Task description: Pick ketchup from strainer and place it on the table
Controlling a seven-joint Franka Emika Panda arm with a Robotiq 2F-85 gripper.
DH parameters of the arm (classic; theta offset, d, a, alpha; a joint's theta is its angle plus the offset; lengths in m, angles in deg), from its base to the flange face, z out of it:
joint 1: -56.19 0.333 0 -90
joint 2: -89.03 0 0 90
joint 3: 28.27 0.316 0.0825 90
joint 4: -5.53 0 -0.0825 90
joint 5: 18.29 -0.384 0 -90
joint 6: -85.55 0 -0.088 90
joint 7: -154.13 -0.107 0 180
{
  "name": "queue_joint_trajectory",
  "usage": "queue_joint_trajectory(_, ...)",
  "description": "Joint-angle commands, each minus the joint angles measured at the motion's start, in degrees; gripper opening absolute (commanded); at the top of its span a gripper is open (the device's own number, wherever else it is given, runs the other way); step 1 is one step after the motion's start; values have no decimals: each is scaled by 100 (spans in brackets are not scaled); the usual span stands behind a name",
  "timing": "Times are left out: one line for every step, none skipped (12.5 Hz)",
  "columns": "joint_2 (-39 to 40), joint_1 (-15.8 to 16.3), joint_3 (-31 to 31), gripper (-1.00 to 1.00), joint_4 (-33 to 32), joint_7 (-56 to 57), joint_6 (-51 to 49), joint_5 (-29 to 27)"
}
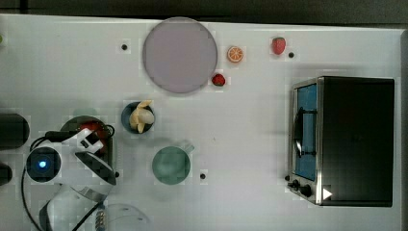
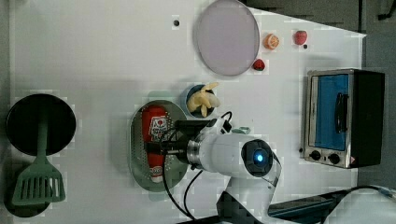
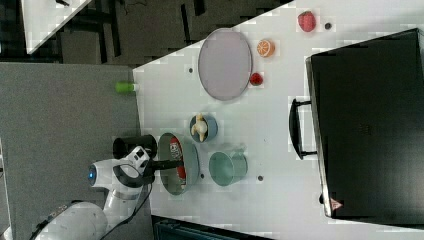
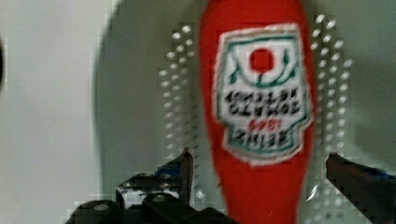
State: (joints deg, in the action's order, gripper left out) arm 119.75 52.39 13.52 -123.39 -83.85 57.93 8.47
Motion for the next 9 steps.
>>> queue_joint_trajectory(308,175,-207,100,409,-600,120,177)
queue_joint_trajectory(428,251,-286,91,496,-632,114,183)
queue_joint_trajectory(523,324,-366,68,569,-632,113,185)
queue_joint_trajectory(586,392,-417,42,621,-631,121,186)
queue_joint_trajectory(592,424,-405,19,648,-631,170,185)
queue_joint_trajectory(575,432,-408,16,645,-644,129,185)
queue_joint_trajectory(548,429,-401,16,643,-643,115,184)
queue_joint_trajectory(475,426,-396,16,633,-643,68,181)
queue_joint_trajectory(356,422,-368,16,611,-643,-49,169)
